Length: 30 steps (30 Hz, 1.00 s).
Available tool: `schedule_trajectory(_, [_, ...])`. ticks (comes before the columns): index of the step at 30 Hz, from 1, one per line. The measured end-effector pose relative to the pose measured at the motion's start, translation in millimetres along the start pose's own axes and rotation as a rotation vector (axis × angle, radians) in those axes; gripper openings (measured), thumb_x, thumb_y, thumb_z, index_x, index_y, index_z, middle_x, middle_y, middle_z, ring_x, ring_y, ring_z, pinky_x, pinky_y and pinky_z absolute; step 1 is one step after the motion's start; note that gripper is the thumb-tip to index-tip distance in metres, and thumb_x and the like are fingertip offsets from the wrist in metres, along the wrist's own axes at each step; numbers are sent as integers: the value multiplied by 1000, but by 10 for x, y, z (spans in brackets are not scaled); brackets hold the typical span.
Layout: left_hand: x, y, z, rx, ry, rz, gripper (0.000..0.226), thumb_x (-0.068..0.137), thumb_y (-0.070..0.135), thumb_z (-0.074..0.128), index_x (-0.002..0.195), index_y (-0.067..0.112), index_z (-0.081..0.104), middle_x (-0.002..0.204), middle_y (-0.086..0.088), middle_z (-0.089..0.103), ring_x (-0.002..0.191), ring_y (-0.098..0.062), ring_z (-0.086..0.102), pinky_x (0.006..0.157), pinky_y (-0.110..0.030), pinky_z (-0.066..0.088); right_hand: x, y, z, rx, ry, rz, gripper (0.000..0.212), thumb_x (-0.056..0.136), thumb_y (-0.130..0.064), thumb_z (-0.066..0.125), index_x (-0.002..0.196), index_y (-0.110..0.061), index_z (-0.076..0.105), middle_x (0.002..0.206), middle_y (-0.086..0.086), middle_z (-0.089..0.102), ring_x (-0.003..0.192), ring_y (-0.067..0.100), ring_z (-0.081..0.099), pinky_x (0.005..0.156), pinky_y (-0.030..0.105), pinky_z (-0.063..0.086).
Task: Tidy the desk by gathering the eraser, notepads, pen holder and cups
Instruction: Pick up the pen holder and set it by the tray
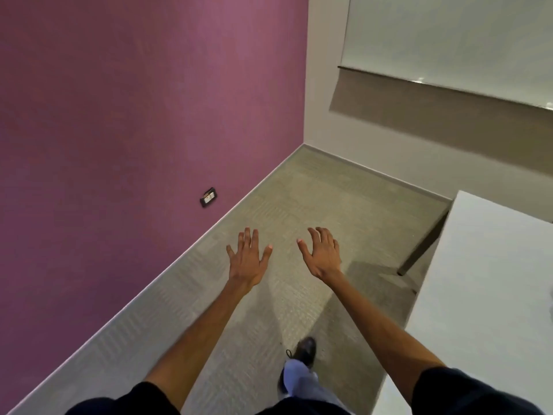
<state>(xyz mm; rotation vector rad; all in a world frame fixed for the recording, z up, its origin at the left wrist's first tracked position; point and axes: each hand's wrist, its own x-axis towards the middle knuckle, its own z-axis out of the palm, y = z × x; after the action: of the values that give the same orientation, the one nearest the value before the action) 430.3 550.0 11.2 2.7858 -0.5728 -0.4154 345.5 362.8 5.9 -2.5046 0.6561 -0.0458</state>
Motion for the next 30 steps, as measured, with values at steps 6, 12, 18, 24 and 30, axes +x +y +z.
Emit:
schedule_trajectory(6, [1211,647,-109,48,-31,159,72,102,57,21,159,17,4,167,-5,-2,156,-21,-4,124,-56,-1,905,396,-380,25,124,153,59,102,-53,35,149,-18,39,156,6,35,150,22,24,121,45,24])
schedule_trajectory(12, [2012,1479,-78,21,2,375,69,103,53,24,158,13,14,167,-4,11,156,-18,0,125,-52,4,1420,854,-847,17,221,267,58,102,-53,36,148,-18,40,156,5,36,149,20,26,120,44,24])
schedule_trajectory(18, [2487,2246,126,26,-76,569,68,104,52,25,158,13,15,167,-4,11,156,-18,0,127,-46,5,1602,1377,-1215,30,319,439,58,101,-53,38,148,-18,40,155,5,36,148,21,28,121,45,24])
schedule_trajectory(24, [2974,3100,386,80,-184,754,67,103,52,25,158,14,18,166,-5,13,156,-20,3,126,-49,7,1619,1969,-1463,59,411,667,58,102,-52,38,147,-16,41,153,5,38,145,21,31,119,44,27])
schedule_trajectory(30, [3435,3995,540,107,-264,977,70,103,53,24,158,10,15,167,-8,10,156,-22,2,127,-47,7,1664,2457,-1797,77,529,898,56,102,-47,41,148,-14,38,155,6,35,147,22,27,120,47,26])
